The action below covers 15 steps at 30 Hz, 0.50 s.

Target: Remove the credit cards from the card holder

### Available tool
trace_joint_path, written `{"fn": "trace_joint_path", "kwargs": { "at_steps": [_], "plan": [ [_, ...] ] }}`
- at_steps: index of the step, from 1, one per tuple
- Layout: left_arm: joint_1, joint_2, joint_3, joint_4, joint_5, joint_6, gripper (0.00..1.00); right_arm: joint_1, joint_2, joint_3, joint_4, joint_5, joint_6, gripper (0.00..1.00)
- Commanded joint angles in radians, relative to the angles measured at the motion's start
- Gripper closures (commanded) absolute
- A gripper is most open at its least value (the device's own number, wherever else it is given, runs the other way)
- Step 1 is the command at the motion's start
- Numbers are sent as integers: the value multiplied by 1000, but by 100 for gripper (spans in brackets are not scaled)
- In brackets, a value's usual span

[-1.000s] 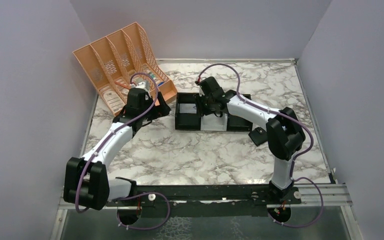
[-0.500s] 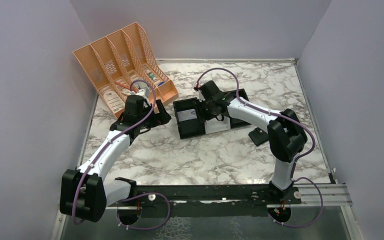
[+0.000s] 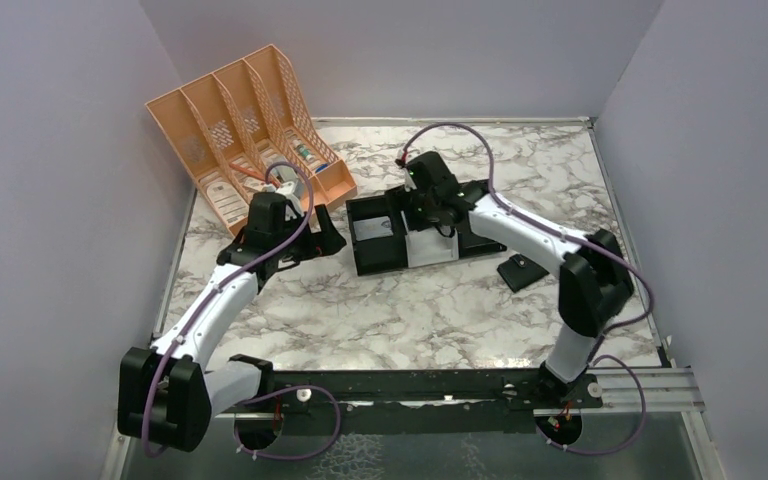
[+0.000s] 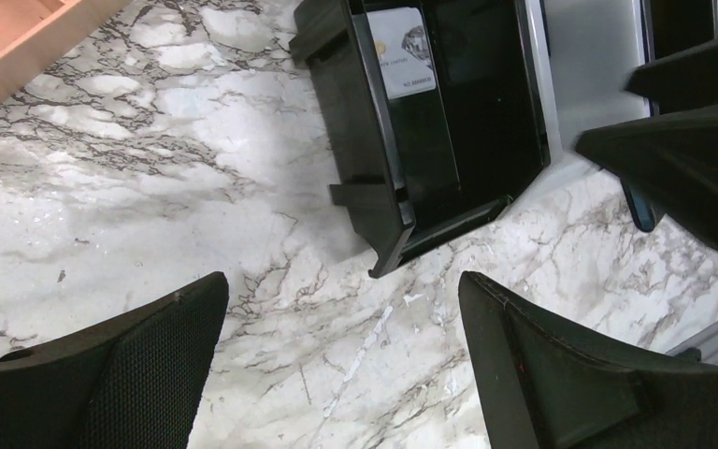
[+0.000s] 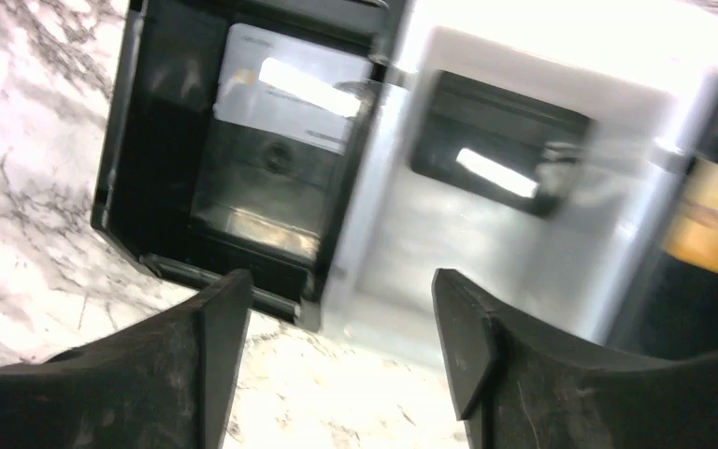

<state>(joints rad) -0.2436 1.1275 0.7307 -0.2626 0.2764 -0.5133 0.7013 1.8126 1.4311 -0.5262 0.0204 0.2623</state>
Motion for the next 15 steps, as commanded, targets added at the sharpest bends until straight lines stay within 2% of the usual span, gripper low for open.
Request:
{"fn": "trace_joint_path", "kwargs": {
  "at_steps": [1, 3, 5, 8, 10, 15],
  "plan": [
    [-4, -54, 37, -71, 60, 80, 3, -4, -248, -119, 14, 291, 69, 18],
    [-3, -83, 36, -89, 68, 103, 2, -37, -351, -225, -6, 444, 175, 1],
    [-3, -113, 22, -91, 62, 118, 1, -113, -453, -336, -26, 514, 267, 1],
    [-3, -154, -9, -89, 53, 125, 1, -314, -594, -523, 14, 395, 337, 1],
    [-3, -175, -32, -86, 48, 131, 1, -435, -644, -579, 9, 341, 361, 1],
    [-3, -207, -41, -81, 39, 137, 1, -469, -670, -592, -30, 387, 347, 1]
  ]
}}
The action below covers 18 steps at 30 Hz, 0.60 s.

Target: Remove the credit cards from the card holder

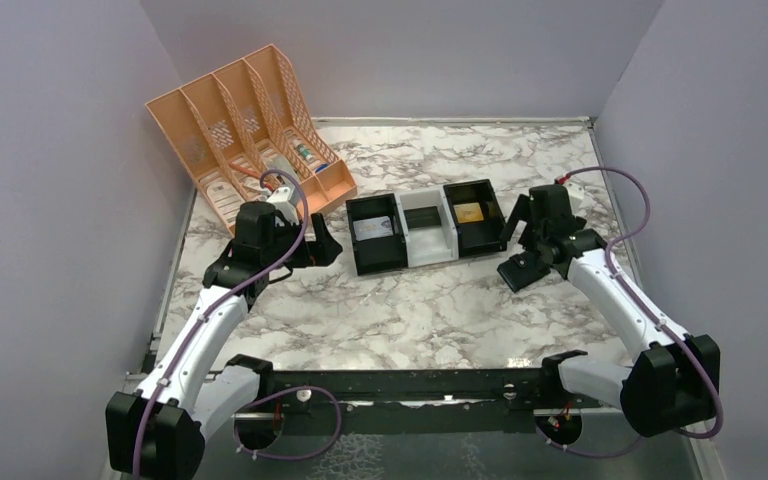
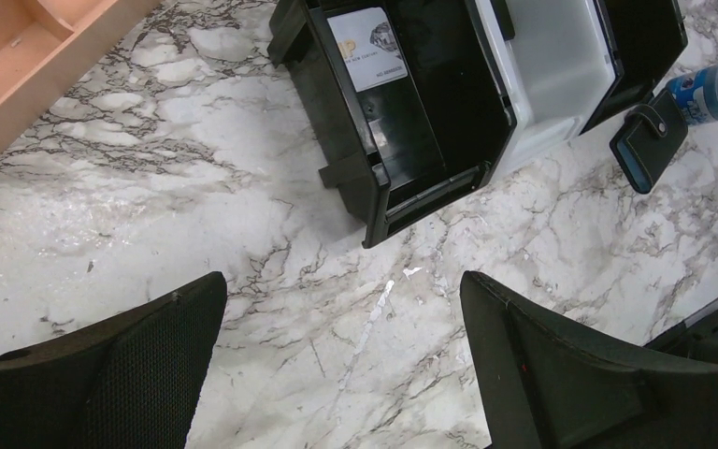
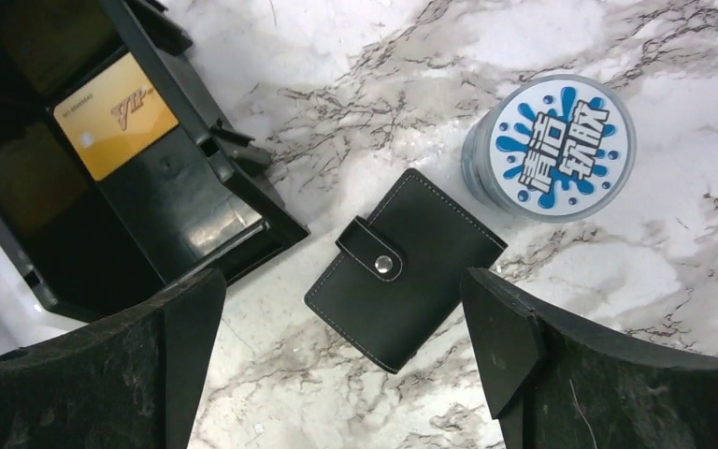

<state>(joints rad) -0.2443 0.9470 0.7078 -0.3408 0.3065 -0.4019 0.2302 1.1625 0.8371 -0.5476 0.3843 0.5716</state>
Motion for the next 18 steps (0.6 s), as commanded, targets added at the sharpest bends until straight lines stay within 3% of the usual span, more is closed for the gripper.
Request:
{"fn": "trace_joint_path", "kwargs": {
  "at_steps": [1, 7, 12, 18],
  "plan": [
    [-3, -26, -18, 0, 5, 26, 1, -5, -3, 10, -17, 22, 37, 1],
    [-3, -22, -14, -2, 5, 26, 1, -79, 176, 51, 42, 6, -10, 1],
    [-3, -46, -19, -10, -13, 26, 1, -225, 303, 84, 104, -49, -51, 0],
    [-3, -55, -18, -17, -37, 26, 1, -230, 272, 113, 2, -40, -23, 1]
  ]
}}
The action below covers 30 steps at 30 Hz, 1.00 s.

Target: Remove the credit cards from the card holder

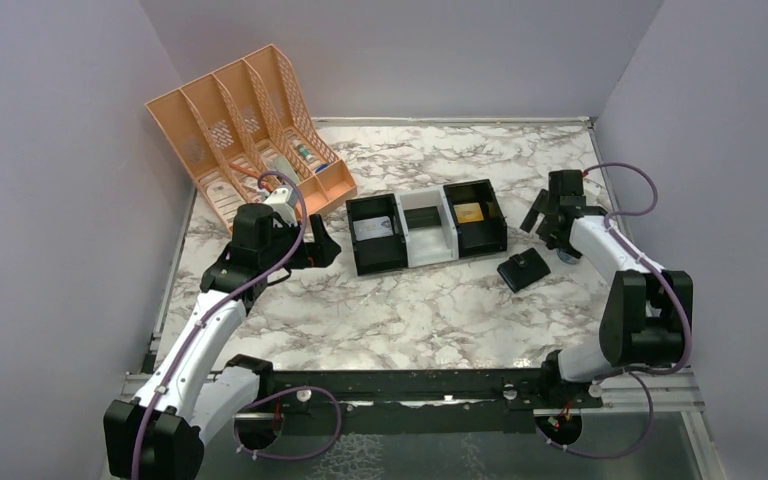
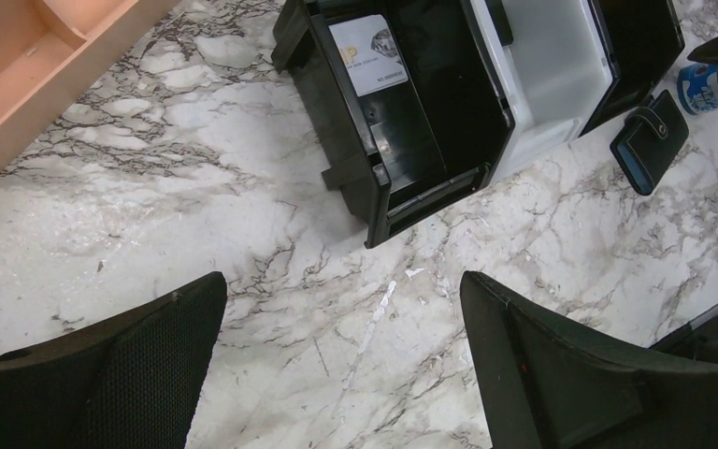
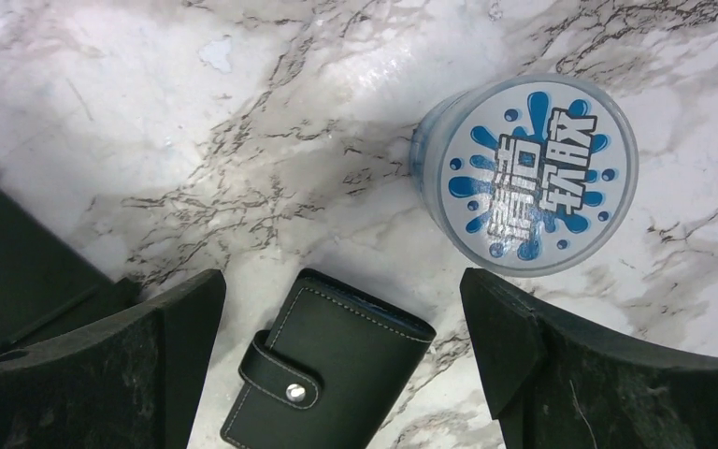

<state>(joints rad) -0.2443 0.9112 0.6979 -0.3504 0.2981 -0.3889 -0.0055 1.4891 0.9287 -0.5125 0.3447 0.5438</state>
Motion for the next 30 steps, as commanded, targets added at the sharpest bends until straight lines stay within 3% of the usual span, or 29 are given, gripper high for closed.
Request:
{"fn": "trace_joint_path", "kwargs": {
  "at_steps": [1, 6, 11, 12, 13, 14, 30],
  "plan": [
    [-3, -20, -8, -10, -33, 13, 1, 6, -78, 9, -38, -18, 10, 1],
    [-3, -18, -3, -9, -42, 13, 1, 5, -205, -107, -32, -125, 95, 6],
    [-3, -28, -7, -11, -42, 13, 1, 6, -314, -256, 0, -135, 202, 14],
    [-3, -30, -6, -10, -42, 201, 1, 6, -326, -281, 10, -152, 215, 16],
    [-3, -32, -4, -9, -42, 28, 1, 5, -334, -307, 18, -155, 232, 18],
    [-3, -33, -3, -9, -43, 7, 1, 5, -340, -328, 30, -156, 243, 20],
    [-3, -57, -17, 17, 0, -1, 1, 6, -306, -433, 153, -221, 224, 42]
  ]
}}
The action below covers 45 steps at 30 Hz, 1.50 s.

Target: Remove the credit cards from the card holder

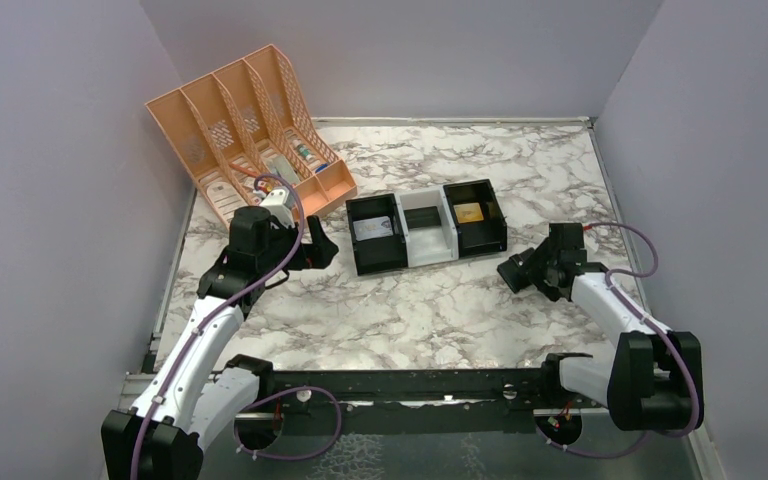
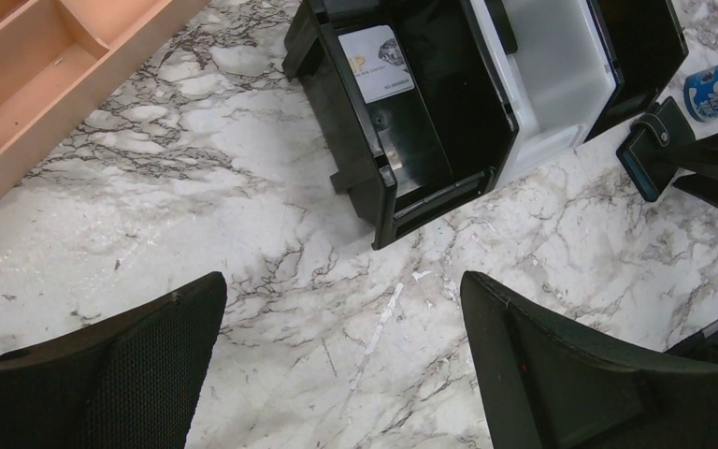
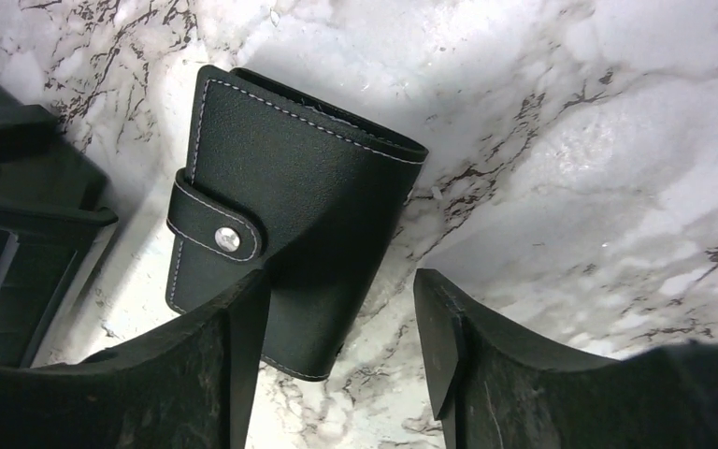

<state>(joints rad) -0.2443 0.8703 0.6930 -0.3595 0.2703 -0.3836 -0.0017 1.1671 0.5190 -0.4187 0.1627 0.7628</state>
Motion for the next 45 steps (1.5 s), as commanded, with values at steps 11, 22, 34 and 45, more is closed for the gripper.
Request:
{"fn": "trace_joint_path", "kwargs": {
  "at_steps": [11, 22, 34, 45],
  "plan": [
    [-1, -12, -13, 25, 20, -7, 1, 2, -157, -67, 74, -133, -50, 74],
    [-1, -19, -15, 23, 18, -6, 1, 2, -96, -34, 63, -151, -56, 48],
    [-1, -13, -12, 15, 5, -6, 1, 2, -126, -105, 115, -229, -51, 84],
    [-1, -14, -12, 13, 1, -6, 1, 2, -279, -116, -11, -461, -80, 99]
  ]
}}
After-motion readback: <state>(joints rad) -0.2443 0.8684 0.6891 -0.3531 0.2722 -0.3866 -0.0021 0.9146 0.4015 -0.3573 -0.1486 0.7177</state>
